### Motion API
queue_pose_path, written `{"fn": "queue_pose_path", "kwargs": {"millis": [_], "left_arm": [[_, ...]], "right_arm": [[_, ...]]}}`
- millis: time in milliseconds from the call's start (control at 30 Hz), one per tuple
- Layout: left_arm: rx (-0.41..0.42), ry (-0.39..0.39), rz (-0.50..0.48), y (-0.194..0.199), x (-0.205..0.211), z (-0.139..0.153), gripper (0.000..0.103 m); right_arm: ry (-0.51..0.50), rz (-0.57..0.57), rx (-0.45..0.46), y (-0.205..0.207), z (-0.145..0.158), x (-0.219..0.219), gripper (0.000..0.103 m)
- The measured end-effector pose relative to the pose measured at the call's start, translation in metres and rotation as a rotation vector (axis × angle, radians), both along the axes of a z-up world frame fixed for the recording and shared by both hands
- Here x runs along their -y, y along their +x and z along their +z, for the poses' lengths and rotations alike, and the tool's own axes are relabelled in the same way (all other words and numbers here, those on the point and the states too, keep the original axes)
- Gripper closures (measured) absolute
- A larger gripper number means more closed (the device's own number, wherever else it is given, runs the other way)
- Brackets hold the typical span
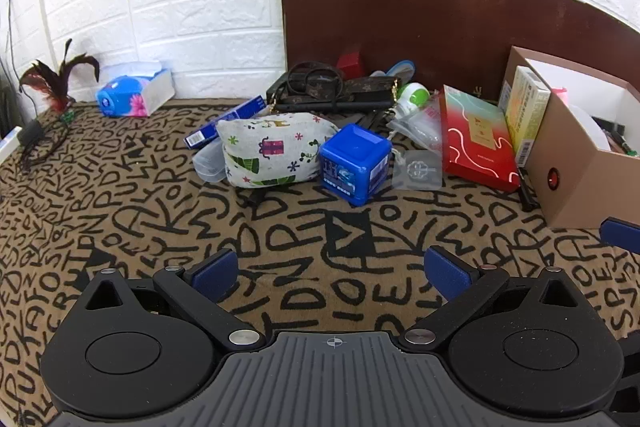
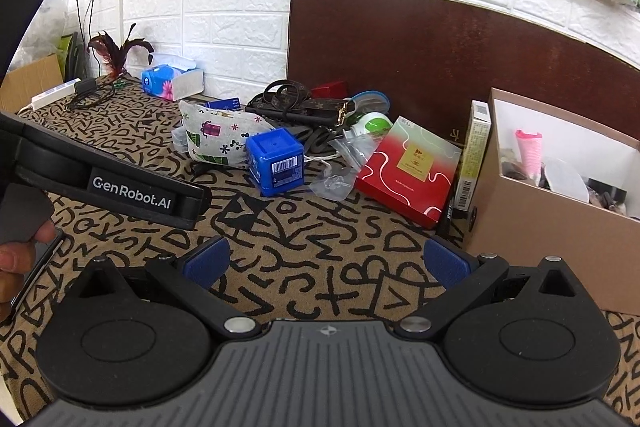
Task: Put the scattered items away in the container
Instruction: 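Reach the left gripper to the blue cube box and close on it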
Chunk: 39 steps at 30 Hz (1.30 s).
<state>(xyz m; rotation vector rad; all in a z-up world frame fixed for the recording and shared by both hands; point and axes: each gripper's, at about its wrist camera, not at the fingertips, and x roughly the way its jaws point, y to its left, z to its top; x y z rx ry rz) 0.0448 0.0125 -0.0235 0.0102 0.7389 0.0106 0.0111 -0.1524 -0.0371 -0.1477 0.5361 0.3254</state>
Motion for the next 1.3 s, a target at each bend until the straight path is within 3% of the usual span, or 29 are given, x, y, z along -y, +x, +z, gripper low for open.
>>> {"fn": "queue_pose_path", "kwargs": {"millis": [400, 567, 700, 967, 1233, 1300], "left_arm": [[-0.043, -0.022, 0.005, 0.035, -0.011, -0.013, 0.0], [-0.045, -0.072, -0.02, 0.052, -0.018, -0.016, 0.0], [-0.049, -0.098, -0.037, 0.07, -0.021, -0.019, 0.001], [-0.085, -0.161, -0.107, 0.11, -0.02, -0.032, 0.013], [-0.082, -0.182, -0.143, 0.141, -0.02, -0.041, 0.015], [-0.089, -0.192, -0.15, 0.147, -0.021, -0.043, 0.015]], "right_arm": [[0.003, 0.063, 0.02, 0.037, -0.009, -0.019, 0.0], [-0.001, 0.108, 0.038, 0.057, -0.017, -0.027, 0.001], [-0.002, 0.143, 0.034, 0.078, -0.025, -0.033, 0.005], [-0.018, 0.204, 0.027, 0.117, -0.04, -0.049, 0.012], [-0.028, 0.27, 0.043, 0.145, -0.049, -0.062, 0.018], [-0.03, 0.282, 0.041, 0.151, -0.052, -0.064, 0.023]]}}
